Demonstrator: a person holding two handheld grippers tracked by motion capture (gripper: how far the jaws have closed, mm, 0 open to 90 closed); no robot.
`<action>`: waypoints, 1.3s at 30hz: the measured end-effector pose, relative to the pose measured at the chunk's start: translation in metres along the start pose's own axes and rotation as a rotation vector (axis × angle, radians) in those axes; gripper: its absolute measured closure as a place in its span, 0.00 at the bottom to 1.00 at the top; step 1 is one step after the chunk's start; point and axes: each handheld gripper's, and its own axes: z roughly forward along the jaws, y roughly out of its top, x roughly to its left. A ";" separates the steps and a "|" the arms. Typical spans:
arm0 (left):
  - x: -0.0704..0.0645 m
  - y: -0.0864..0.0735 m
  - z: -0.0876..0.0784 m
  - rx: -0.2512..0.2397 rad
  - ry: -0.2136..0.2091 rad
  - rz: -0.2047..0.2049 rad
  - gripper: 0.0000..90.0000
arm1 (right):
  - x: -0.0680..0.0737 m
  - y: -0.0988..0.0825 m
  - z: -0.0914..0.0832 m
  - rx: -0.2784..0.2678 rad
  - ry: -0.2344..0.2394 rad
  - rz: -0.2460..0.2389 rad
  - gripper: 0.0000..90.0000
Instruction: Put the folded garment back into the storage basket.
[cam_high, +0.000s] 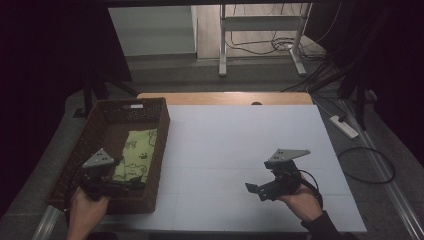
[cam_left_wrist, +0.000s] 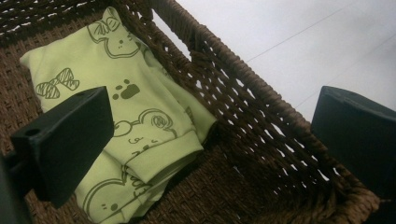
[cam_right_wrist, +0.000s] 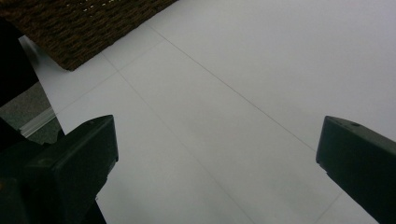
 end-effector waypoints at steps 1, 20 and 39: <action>0.000 -0.001 0.000 -0.005 -0.001 0.001 0.00 | 0.000 -0.001 -0.001 -0.001 -0.002 0.003 0.00; -0.003 -0.013 -0.008 -0.043 -0.006 -0.031 0.00 | -0.009 -0.026 -0.025 -0.017 -0.059 0.029 0.00; -0.008 -0.024 -0.014 -0.057 0.032 -0.025 0.00 | -0.016 -0.054 -0.049 -0.005 -0.120 0.063 0.00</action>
